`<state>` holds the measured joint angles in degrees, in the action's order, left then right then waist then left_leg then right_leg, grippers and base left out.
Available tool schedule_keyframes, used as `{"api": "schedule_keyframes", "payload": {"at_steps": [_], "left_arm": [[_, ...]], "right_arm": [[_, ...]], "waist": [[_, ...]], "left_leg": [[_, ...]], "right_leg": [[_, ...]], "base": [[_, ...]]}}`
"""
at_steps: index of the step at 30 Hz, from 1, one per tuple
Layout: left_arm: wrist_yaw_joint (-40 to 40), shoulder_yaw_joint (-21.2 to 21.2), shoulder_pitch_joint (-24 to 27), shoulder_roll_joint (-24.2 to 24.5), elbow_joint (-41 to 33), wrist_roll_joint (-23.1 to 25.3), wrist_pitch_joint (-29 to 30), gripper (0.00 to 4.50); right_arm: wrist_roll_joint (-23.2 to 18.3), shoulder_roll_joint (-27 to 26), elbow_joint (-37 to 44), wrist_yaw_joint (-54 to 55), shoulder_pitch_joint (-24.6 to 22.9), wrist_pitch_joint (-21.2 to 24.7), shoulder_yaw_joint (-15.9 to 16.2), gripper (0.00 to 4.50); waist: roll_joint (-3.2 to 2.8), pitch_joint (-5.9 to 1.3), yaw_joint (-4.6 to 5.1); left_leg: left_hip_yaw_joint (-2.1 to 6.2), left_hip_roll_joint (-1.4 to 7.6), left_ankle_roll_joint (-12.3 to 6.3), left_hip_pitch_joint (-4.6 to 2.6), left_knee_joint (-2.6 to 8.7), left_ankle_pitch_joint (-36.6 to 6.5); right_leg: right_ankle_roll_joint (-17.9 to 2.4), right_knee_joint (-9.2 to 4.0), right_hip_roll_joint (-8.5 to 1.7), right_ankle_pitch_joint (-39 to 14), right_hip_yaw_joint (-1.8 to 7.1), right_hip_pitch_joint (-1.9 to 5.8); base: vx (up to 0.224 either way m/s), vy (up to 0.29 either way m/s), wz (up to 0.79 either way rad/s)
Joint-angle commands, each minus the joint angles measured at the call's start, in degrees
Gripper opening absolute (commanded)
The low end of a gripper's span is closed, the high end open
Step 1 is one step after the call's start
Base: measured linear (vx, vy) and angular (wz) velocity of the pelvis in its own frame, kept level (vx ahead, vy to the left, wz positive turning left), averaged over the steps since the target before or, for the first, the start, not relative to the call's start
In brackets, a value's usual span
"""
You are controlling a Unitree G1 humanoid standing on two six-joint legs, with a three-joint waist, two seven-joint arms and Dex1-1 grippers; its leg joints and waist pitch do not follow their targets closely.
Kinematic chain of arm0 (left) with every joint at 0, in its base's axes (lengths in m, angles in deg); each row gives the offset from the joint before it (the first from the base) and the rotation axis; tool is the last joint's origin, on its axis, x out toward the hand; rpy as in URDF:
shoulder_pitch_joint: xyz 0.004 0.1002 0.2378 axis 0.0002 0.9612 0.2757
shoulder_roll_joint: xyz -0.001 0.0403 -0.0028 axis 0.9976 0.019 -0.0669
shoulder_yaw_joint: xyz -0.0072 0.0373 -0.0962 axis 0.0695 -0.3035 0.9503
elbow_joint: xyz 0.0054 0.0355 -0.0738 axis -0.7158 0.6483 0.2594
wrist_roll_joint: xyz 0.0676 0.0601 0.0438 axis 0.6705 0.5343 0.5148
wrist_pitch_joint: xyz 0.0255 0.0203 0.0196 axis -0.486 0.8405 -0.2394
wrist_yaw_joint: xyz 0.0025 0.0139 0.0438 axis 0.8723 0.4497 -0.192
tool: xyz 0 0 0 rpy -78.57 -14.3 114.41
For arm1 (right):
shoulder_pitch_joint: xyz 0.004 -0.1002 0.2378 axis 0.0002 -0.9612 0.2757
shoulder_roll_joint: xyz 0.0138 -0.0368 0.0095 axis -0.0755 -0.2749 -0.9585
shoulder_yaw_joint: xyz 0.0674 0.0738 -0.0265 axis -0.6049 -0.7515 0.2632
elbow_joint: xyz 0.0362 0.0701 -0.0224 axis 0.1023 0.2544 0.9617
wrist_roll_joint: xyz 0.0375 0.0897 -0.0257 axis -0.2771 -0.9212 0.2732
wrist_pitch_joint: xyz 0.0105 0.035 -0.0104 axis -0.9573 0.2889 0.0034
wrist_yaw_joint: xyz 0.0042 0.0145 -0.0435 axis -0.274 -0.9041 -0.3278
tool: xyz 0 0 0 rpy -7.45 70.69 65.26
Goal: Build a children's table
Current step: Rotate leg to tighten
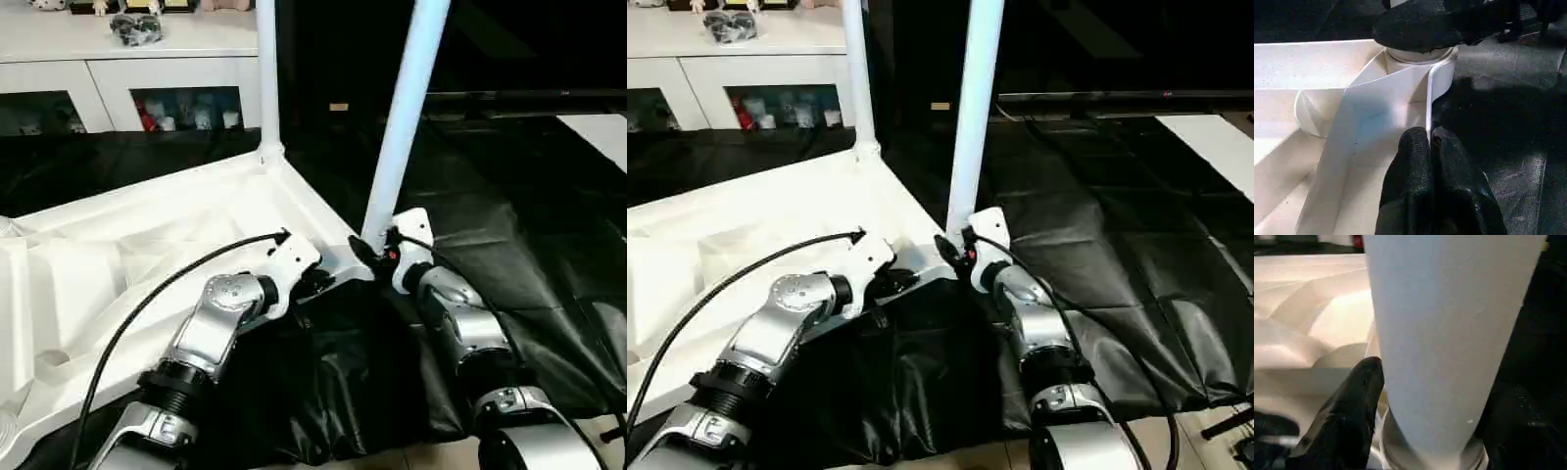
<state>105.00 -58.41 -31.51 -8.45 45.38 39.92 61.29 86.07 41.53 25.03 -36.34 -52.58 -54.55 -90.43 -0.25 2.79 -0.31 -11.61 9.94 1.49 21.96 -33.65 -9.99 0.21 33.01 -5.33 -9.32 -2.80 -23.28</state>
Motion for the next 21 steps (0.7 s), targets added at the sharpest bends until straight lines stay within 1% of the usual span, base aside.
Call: {"api": "schedule_keyframes", "payload": {"at_steps": [1,2,3,4,5,6,7,8,9,10,11,12,13,14,15,16,17,18,19,20,21], "left_arm": [[0.8,-1.8,-2.4,-1.1,-3.1,-1.8,-3.6,0.0],[1.4,-1.7,-2.3,-0.3,-2.8,-1.6,-4.0,0.0],[1.4,-1.7,-2.3,-0.3,-2.8,-1.6,-4.0,0.0],[1.8,-1.7,-2.3,0.3,-2.2,-1.4,-4.6,0.0],[2.0,-1.7,-2.4,0.5,-1.9,-1.2,-4.8,0.0],[2.1,-1.8,-2.4,0.7,-1.8,-1.1,-5.0,0.0],[2.2,-1.7,-2.5,0.7,-1.7,-1.1,-5.1,0.0],[2.3,-1.6,-2.5,0.8,-1.7,-1.2,-5.1,0.0],[2.3,-1.5,-2.5,0.9,-1.8,-1.3,-5.2,0.0],[2.3,-1.3,-2.4,0.9,-1.7,-1.4,-5.4,0.0],[2.5,-1.3,-2.2,1.0,-1.7,-1.6,-5.6,0.0],[2.6,-1.5,-2.1,1.0,-1.6,-1.7,-5.8,0.0],[2.6,-1.5,-2.1,1.0,-1.6,-1.7,-5.8,0.0],[2.7,-1.6,-2.0,1.1,-1.6,-1.8,-5.9,0.0],[2.7,-1.9,-2.0,1.2,-1.2,-1.6,-6.3,0.0],[2.9,-2.3,-2.1,1.3,-1.0,-1.4,-6.8,0.0],[2.9,-2.3,-2.1,1.2,-0.9,-1.4,-7.2,0.0],[2.9,-2.3,-2.1,1.2,-0.9,-1.5,-7.5,0.0],[3.0,-2.2,-2.1,1.2,-1.1,-1.7,-7.6,0.0],[3.2,-2.1,-2.0,1.1,-1.3,-2.1,-7.7,0.0],[3.2,-2.1,-2.0,1.1,-1.3,-2.1,-7.7,0.0]], "right_arm": [[1.0,-1.7,0.1,-9.4,-2.4,0.9,7.8,3.13],[0.7,1.2,2.0,-12.0,-3.4,0.8,7.8,3.13],[0.7,1.2,2.0,-12.0,-3.4,0.8,7.8,3.13],[-0.5,4.7,4.3,-14.9,-4.4,1.0,6.9,3.13],[-1.3,6.5,5.4,-16.6,-5.1,1.0,6.1,3.13],[-2.2,8.2,6.4,-18.2,-5.6,0.9,5.4,3.13],[-2.7,10.0,7.3,-19.9,-6.3,0.4,4.8,3.13],[-3.4,11.8,8.2,-22.0,-7.0,0.5,4.2,3.13],[-3.7,13.0,8.7,-23.4,-7.4,0.6,3.9,3.13],[-4.2,15.2,9.4,-25.9,-8.0,1.1,3.5,3.13],[-4.3,17.0,9.7,-27.5,-8.6,1.1,3.2,3.13],[-4.5,18.0,10.1,-28.3,-8.9,1.4,3.1,3.13],[-4.5,18.0,10.1,-28.3,-8.9,1.4,3.1,3.13],[-4.7,18.7,10.4,-28.9,-9.1,1.7,3.0,3.13],[-5.2,20.5,11.3,-30.6,-9.9,2.3,2.8,3.13],[-6.1,22.1,12.4,-32.4,-10.7,3.4,2.4,3.13],[-6.5,22.8,13.1,-33.2,-11.0,3.8,2.2,3.13],[-6.9,23.2,13.6,-33.7,-11.3,4.0,2.2,3.13],[-7.5,23.4,14.2,-34.3,-11.5,4.7,2.3,3.13],[-8.4,23.7,15.1,-35.1,-11.8,5.5,2.4,3.13],[-8.4,23.7,15.1,-35.1,-11.8,5.5,2.4,3.13]], "waist": [[-0.27,-3.18,-0.48],[-0.17,-3.21,-0.53],[0.0,-3.29,-0.72],[0.13,-3.39,-0.9],[0.5,-3.46,-1.2],[0.65,-3.43,-1.55],[0.73,-3.48,-2.06],[0.77,-3.44,-2.18],[0.72,-3.53,-2.43],[0.48,-3.56,-2.56],[0.61,-3.6,-2.68],[0.74,-3.61,-2.69],[0.75,-3.56,-2.72],[0.89,-3.55,-2.64],[0.98,-3.55,-2.54],[1.05,-3.49,-2.76],[1.32,-3.5,-2.76],[1.27,-3.42,-2.81],[1.26,-3.4,-2.78],[1.29,-3.4,-2.72],[1.29,-3.36,-2.73]], "left_leg": [[2.11,3.19,0.56,-1.4,5.0,-25.1],[2.02,3.19,0.35,-1.37,4.98,-24.8],[1.98,3.23,-0.13,-1.17,4.93,-23.6],[1.82,3.23,-0.74,-1.21,4.83,-22.0],[1.57,3.32,-1.48,-1.25,4.64,-20.4],[1.5,3.31,-1.93,-1.37,4.56,-19.6],[1.26,3.43,-2.69,-1.58,4.35,-18.3],[1.19,3.38,-3.0,-1.54,4.3,-17.7],[1.21,3.41,-3.56,-1.36,4.21,-16.2],[1.23,3.39,-4.08,-1.2,4.18,-15.2],[1.26,3.38,-4.51,-1.03,4.1,-14.3],[1.24,3.35,-4.72,-0.96,4.05,-14.0],[1.25,3.32,-5.08,-0.87,4.01,-14.0],[1.28,3.27,-5.05,-0.8,4.0,-14.3],[1.34,3.2,-5.08,-0.65,3.99,-14.3],[1.35,3.3,-5.24,-0.87,3.99,-14.8],[1.28,3.39,-5.35,-1.0,3.91,-14.8],[1.37,3.38,-5.32,-0.8,3.99,-14.6],[1.39,3.39,-5.22,-0.84,4.0,-14.9],[1.39,3.36,-5.2,-0.82,4.0,-15.1],[1.4,3.37,-5.2,-0.82,4.0,-15.1]], "right_leg": [[-10.4,-4.66,-3.05,-22.9,1.85,1.2],[-10.5,-4.65,-3.01,-22.3,1.87,1.29],[-10.6,-4.42,-3.05,-20.8,1.92,1.62],[-11.3,-4.28,-3.07,-19.0,1.97,1.71],[-11.9,-4.12,-3.03,-17.3,2.04,1.74],[-12.0,-4.11,-3.04,-16.9,2.04,1.88],[-12.6,-4.01,-3.11,-16.0,2.16,1.63],[-12.8,-3.97,-3.09,-15.6,2.17,1.71],[-12.9,-3.73,-3.08,-14.7,2.14,1.99],[-13.2,-3.58,-3.06,-13.7,2.12,2.16],[-13.3,-3.45,-2.99,-12.8,2.01,2.37],[-13.3,-3.43,-2.98,-12.7,1.98,2.43],[-13.4,-3.51,-3.07,-13.3,1.95,2.41],[-13.2,-3.64,-3.13,-14.7,1.89,2.43],[-13.0,-3.63,-3.12,-15.2,1.84,2.58],[-12.5,-3.91,-3.11,-16.7,1.81,2.45],[-12.6,-3.93,-3.08,-17.2,1.86,2.31],[-12.4,-3.84,-3.12,-17.5,1.83,2.43],[-12.0,-3.95,-3.11,-18.7,1.79,2.3],[-11.8,-4.0,-3.13,-19.1,1.78,2.35],[-11.5,-4.07,-3.16,-19.7,1.79,2.25]], "base": [[0.0,0.0,0.0],[0.0,0.0,0.0],[0.0,0.0,0.0],[0.0,0.0,0.0],[0.0,0.0,0.0],[0.0,0.0,0.0],[0.0,0.0,0.0],[0.0,0.0,0.0],[0.0,0.0,0.0],[0.0,0.0,0.0],[0.0,0.0,0.0],[0.0,0.0,0.0],[0.0,0.0,0.0],[0.0,0.0,0.0],[0.0,0.0,0.0],[0.0,0.0,0.0],[0.0,0.0,0.0],[0.0,0.0,0.0],[0.0,0.0,0.0],[0.0,0.0,0.0],[0.0,0.0,0.0]]}}
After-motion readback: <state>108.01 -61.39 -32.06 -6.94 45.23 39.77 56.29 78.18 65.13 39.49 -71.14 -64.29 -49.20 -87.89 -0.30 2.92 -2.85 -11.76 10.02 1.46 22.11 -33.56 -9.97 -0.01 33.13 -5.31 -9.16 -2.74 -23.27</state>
